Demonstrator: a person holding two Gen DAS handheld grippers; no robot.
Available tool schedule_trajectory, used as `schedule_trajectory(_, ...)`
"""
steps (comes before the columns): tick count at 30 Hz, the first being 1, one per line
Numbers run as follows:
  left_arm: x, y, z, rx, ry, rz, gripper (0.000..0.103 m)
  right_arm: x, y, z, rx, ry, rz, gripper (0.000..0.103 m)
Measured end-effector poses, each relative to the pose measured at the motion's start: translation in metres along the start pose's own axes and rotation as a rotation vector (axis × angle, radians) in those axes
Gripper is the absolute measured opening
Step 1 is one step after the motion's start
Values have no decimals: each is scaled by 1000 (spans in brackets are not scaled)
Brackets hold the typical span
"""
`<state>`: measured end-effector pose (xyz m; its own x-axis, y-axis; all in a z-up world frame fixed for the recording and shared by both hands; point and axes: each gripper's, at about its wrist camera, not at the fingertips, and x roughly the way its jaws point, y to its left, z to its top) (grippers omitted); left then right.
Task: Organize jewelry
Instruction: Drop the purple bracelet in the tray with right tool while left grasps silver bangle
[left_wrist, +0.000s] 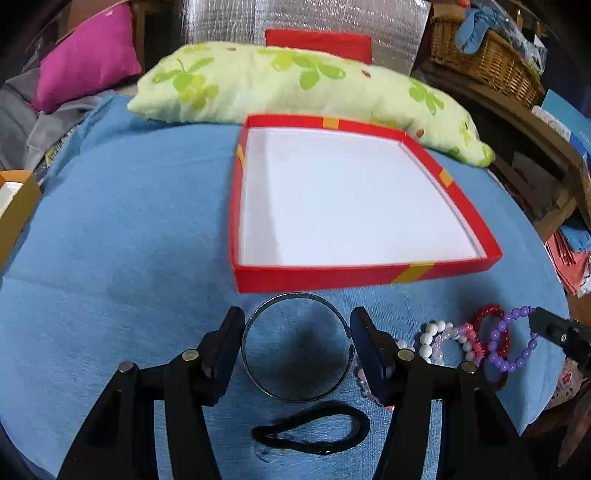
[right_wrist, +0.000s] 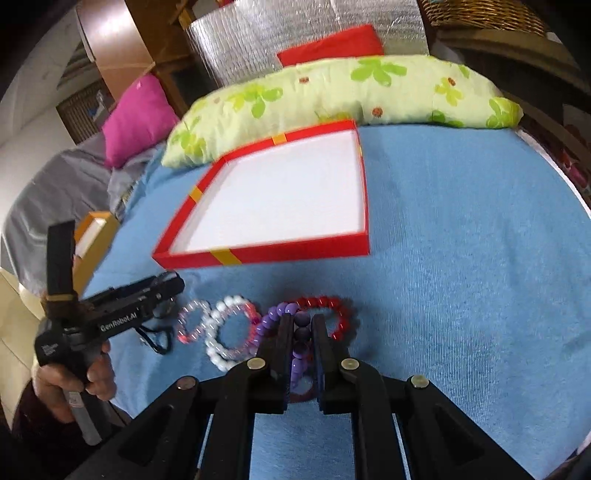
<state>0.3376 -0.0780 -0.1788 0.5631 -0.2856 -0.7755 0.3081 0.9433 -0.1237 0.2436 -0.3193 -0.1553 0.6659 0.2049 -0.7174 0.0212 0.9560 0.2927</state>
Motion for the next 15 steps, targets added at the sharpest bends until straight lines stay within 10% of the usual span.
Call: schedule_trajectory(15,-39,2,51,12,-128,7,61,-4,1,59,100,-164,138,11)
